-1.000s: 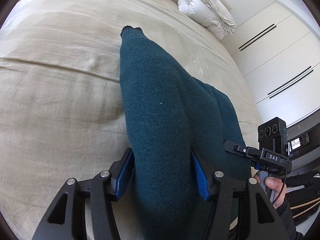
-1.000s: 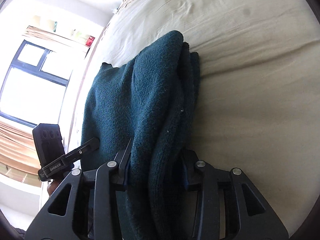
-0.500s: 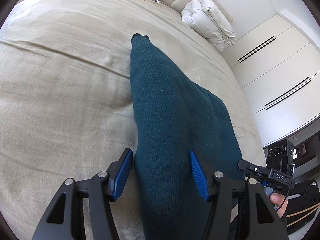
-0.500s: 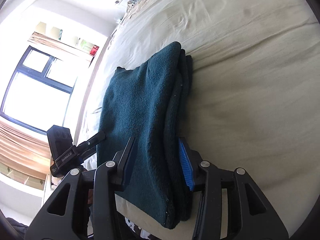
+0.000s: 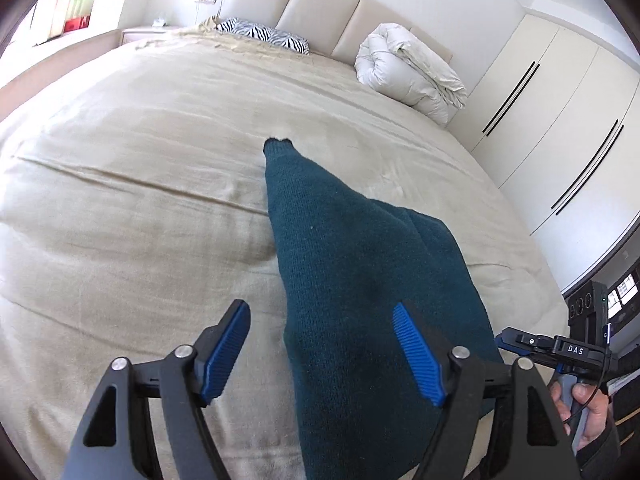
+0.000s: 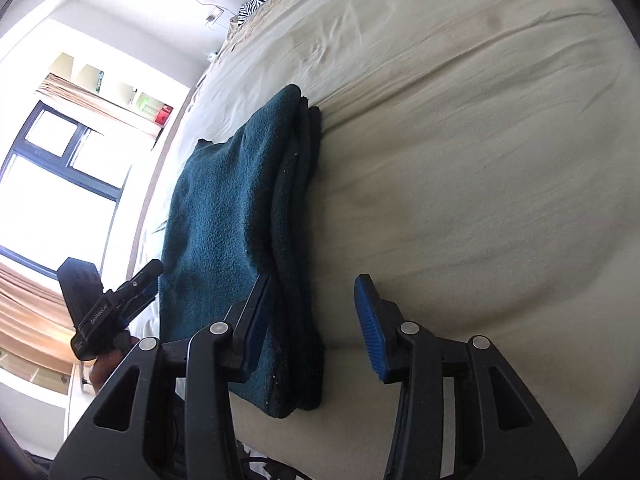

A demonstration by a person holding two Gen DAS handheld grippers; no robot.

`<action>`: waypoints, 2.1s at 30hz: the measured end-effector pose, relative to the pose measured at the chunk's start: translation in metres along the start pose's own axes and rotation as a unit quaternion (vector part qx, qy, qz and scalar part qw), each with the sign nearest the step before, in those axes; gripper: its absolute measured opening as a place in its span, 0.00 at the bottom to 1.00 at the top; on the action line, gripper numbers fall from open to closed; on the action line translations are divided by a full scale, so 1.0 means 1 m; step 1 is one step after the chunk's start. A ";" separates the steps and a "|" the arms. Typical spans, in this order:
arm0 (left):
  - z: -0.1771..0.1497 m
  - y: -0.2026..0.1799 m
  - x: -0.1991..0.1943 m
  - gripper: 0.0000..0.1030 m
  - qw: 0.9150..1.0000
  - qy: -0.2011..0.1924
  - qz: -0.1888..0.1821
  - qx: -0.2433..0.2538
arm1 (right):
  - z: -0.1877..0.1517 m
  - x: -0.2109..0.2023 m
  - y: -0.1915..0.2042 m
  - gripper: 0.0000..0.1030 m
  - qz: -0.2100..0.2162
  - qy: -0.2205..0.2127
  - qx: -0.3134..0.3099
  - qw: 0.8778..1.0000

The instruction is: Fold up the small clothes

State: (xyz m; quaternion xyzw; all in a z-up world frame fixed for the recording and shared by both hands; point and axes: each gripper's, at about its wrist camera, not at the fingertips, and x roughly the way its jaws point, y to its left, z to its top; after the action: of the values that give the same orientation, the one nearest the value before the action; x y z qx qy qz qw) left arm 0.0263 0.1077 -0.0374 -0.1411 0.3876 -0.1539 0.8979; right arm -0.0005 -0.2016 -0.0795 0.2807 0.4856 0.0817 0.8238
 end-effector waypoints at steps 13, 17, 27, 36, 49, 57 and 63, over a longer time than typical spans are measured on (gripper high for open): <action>0.038 -0.084 -0.164 1.00 0.913 -0.328 0.197 0.139 | -0.020 -0.172 0.125 1.00 -0.113 -0.405 -0.162 0.893; 0.051 -0.091 -0.177 1.00 0.917 -0.304 0.224 0.130 | -0.027 -0.209 0.160 1.00 -0.104 -0.469 -0.201 0.854; 0.038 -0.078 -0.134 1.00 0.956 -0.176 0.213 0.093 | -0.023 -0.198 0.169 1.00 -0.078 -0.380 -0.190 0.902; 0.013 -0.051 -0.069 1.00 0.978 -0.031 0.202 0.041 | -0.031 -0.113 0.158 1.00 -0.205 -0.235 -0.187 0.931; -0.003 -0.051 -0.040 1.00 0.981 0.021 0.185 0.052 | -0.044 -0.043 0.122 1.00 -0.213 -0.120 -0.117 0.963; -0.006 -0.049 -0.034 1.00 0.982 0.029 0.181 0.049 | -0.045 -0.054 0.129 1.00 -0.220 -0.129 -0.124 0.959; -0.007 -0.050 -0.032 1.00 0.981 0.028 0.186 0.053 | -0.046 -0.053 0.133 1.00 -0.223 -0.131 -0.126 0.958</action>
State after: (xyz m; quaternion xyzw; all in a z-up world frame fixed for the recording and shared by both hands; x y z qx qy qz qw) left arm -0.0082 0.0738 -0.0025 -0.0145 0.4237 -0.0080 0.9057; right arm -0.0486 -0.0953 0.0154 0.0675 0.4096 -0.0813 0.9061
